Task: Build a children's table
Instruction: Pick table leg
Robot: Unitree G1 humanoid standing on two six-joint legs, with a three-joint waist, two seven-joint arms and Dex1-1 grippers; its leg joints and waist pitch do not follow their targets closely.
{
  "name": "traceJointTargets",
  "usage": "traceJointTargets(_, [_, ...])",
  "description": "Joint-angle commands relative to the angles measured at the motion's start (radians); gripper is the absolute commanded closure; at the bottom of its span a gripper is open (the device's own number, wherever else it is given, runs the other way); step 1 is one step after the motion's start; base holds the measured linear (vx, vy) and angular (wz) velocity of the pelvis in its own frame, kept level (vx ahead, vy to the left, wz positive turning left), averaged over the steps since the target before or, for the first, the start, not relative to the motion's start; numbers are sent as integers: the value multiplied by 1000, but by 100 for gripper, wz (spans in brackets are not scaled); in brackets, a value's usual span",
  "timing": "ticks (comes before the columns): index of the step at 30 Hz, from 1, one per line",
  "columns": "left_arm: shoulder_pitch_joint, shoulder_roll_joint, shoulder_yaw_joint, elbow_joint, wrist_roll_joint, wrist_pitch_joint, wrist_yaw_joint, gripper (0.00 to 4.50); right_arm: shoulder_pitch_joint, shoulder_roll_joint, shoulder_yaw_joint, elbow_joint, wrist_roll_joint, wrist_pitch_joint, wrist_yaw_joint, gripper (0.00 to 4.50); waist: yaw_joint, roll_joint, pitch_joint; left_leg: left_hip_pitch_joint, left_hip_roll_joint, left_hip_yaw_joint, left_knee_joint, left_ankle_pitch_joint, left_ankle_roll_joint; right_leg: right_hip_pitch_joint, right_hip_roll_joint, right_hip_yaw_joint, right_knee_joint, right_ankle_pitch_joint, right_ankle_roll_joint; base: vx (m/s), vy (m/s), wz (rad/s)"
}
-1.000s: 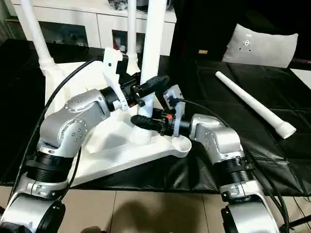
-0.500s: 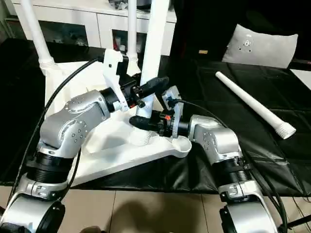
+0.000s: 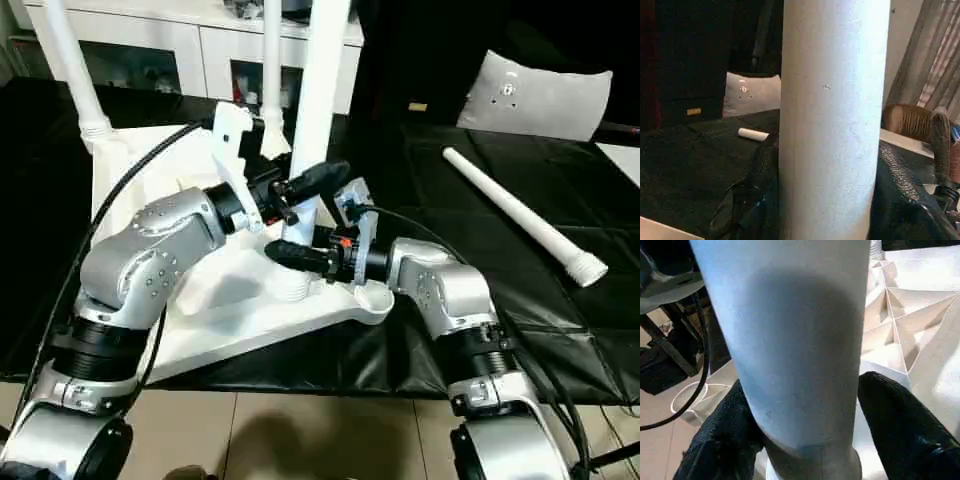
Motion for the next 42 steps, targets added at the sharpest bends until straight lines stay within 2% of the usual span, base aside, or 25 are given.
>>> traceJointTargets(1, [-6, -7, -18, -22, -1, -8, -20, 269, -15, -8, -18, 11, -3, -7, -7, 143, 1, 0, -78, 5, 24, 0, -70, -159, 0, 65, -53, 45, -57, -259, -141, 0, 0, 0])
traceJointTargets(6, [-8, -10, -19, -22, 0, -8, -26, 269, -14, -7, -16, 10, -3, -10, 1, 143, 1, -1, -78, 5, 23, 0, -70, -158, 2, 66, -53, 45, -56, -254, -145, 0, 0, 0])
traceJointTargets(8, [-8, -10, -19, -23, -2, -7, -28, 269, -15, -7, -17, 10, 0, -8, 3, 180, 1, 0, -78, 5, 24, 0, -70, -155, 3, 66, -53, 46, -55, -249, -147, 0, 0, 0])
traceJointTargets(11, [-7, -17, -11, -29, -17, 1, -28, 269, -11, -6, -18, 3, 6, -2, 8, 183, 1, -1, -78, 5, 23, 0, -70, -161, 3, 67, -53, 45, -56, -253, -147, 0, 0, 0])
traceJointTargets(13, [-8, -18, -9, -30, -20, 2, -28, 269, -9, -6, -19, 0, 8, 2, 7, 216, 1, 0, -78, 5, 24, 0, -70, -157, 3, 66, -53, 45, -55, -250, -148, 0, 0, 0])
traceJointTargets(17, [-7, -25, 0, -31, -30, 17, -25, 269, -4, -3, -19, 0, 4, 6, -5, 242, 1, 0, -78, 5, 24, 0, -70, -155, 3, 66, -53, 45, -55, -245, -149, 0, 0, 0])
traceJointTargets(19, [-7, -32, 7, -33, -43, 36, -19, 269, -7, -1, -24, 12, -2, 4, -19, 249, 1, 0, -78, 5, 23, 0, -70, -156, 3, 66, -53, 46, -56, -250, -149, 0, 0, 0])
traceJointTargets(20, [-10, -45, 23, -32, -65, 64, -3, 269, -10, 3, -30, 19, -2, 2, -28, 249, 1, 4, -78, 5, 23, 0, -70, -157, 1, 66, -53, 46, -54, -249, -151, 0, 0, 0])
traceJointTargets(22, [-10, -44, 21, -37, -67, 65, -8, 269, -8, 4, -30, 17, -3, -3, -27, 251, 0, 2, -78, 6, 24, 0, -69, -158, 0, 66, -53, 45, -55, -245, -154, 0, 0, 0])
traceJointTargets(23, [-12, -42, 16, -46, -68, 62, -17, 213, -5, 6, -28, 13, -7, -16, -31, 253, 1, 3, -79, 5, 23, -1, -70, -162, 1, 66, -53, 45, -56, -250, -151, 0, 0, 0])
traceJointTargets(28, [-12, -52, 12, -65, -81, 68, -25, 180, -3, 17, -30, 19, -32, -49, -77, 255, 2, 3, -78, 7, 24, -1, -71, -157, -2, 65, -53, 45, -54, -231, -162, 0, 0, 0])
traceJointTargets(29, [-11, -64, 6, -83, -90, 74, -32, 155, -6, 28, -36, 29, -49, -63, -119, 258, 1, 3, -77, 6, 25, 0, -71, -158, -8, 64, -55, 46, -54, -238, -163, 0, 0, 0])
traceJointTargets(32, [-6, -96, -21, -113, -86, 76, -29, 154, -13, 36, -33, 51, -72, -76, -155, 261, -1, 6, -78, 6, 23, 0, -71, -167, -11, 65, -53, 46, -57, -251, -153, 0, 0, 0])
traceJointTargets(34, [0, -115, -50, -130, -84, 74, -27, 117, -12, 40, -32, 62, -84, -89, -172, 262, -2, 4, -78, 5, 23, 0, -71, -170, -8, 67, -53, 45, -58, -257, -145, 0, 0, 0])
traceJointTargets(36, [2, -132, -63, -134, -88, 72, -15, 107, -13, 49, -48, 70, -77, -100, -194, 262, -2, 5, -78, 5, 22, 0, -70, -169, -3, 66, -52, 45, -59, -254, -144, 0, 0, 0])
traceJointTargets(38, [0, -137, -58, -130, -87, 71, -7, 107, -15, 50, -57, 73, -71, -105, -207, 262, -3, 4, -78, 5, 22, 1, -71, -171, -1, 66, -51, 45, -60, -255, -145, 0, 0, 0])
traceJointTargets(40, [-8, -134, -25, -111, -74, 49, 7, 107, -12, 38, -79, 66, -59, -74, -226, 262, -4, -7, -78, 5, 22, 1, -70, -162, 5, 67, -49, 45, -60, -260, -140, 0, 0, 0])
traceJointTargets(41, [-9, -129, -9, -109, -75, 41, 10, 107, -7, 35, -93, 58, -52, -71, -236, 262, -3, -4, -77, 5, 22, 1, -70, -162, 5, 66, -50, 45, -59, -265, -139, 0, 0, 0])
traceJointTargets(42, [-5, -114, 17, -115, -83, 41, 9, 107, 6, 35, -119, 45, -53, -103, -266, 262, 0, 3, -79, 8, 23, 1, -70, -152, -2, 64, -53, 47, -57, -264, -140, 0, 0, 0])
